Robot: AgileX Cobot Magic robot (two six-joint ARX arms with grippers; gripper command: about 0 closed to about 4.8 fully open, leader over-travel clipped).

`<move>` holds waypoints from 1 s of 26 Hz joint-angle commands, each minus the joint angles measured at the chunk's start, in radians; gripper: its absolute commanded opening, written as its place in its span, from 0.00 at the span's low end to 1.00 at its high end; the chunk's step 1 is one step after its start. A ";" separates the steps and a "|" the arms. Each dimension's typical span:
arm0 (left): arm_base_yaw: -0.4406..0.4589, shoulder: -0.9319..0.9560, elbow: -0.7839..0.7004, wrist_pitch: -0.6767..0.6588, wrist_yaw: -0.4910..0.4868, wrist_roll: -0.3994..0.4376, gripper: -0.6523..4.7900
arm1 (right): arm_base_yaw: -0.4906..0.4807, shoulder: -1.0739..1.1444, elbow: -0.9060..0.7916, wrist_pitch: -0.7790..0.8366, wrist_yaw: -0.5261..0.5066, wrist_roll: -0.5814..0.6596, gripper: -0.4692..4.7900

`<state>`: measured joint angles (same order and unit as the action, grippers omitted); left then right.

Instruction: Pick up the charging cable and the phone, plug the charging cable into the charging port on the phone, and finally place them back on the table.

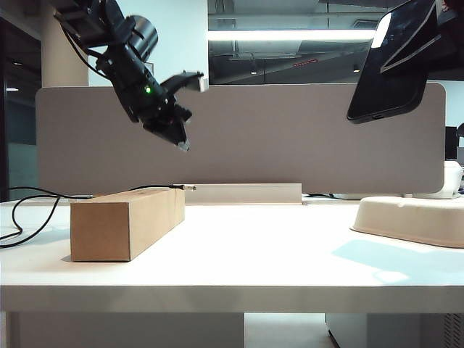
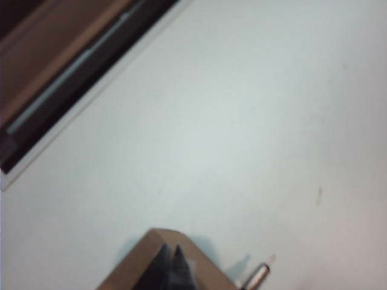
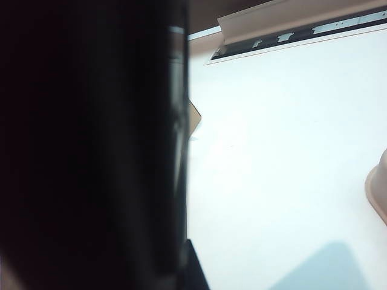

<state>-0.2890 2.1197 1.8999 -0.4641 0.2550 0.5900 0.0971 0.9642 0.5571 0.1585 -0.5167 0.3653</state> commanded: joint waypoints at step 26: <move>-0.095 0.079 0.005 -0.133 -0.211 0.431 0.49 | 0.002 -0.008 0.007 -0.010 -0.029 -0.029 0.08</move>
<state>-0.3820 2.1910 1.9003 -0.6098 0.0513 1.0206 0.0994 0.9638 0.5571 0.1131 -0.5350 0.3424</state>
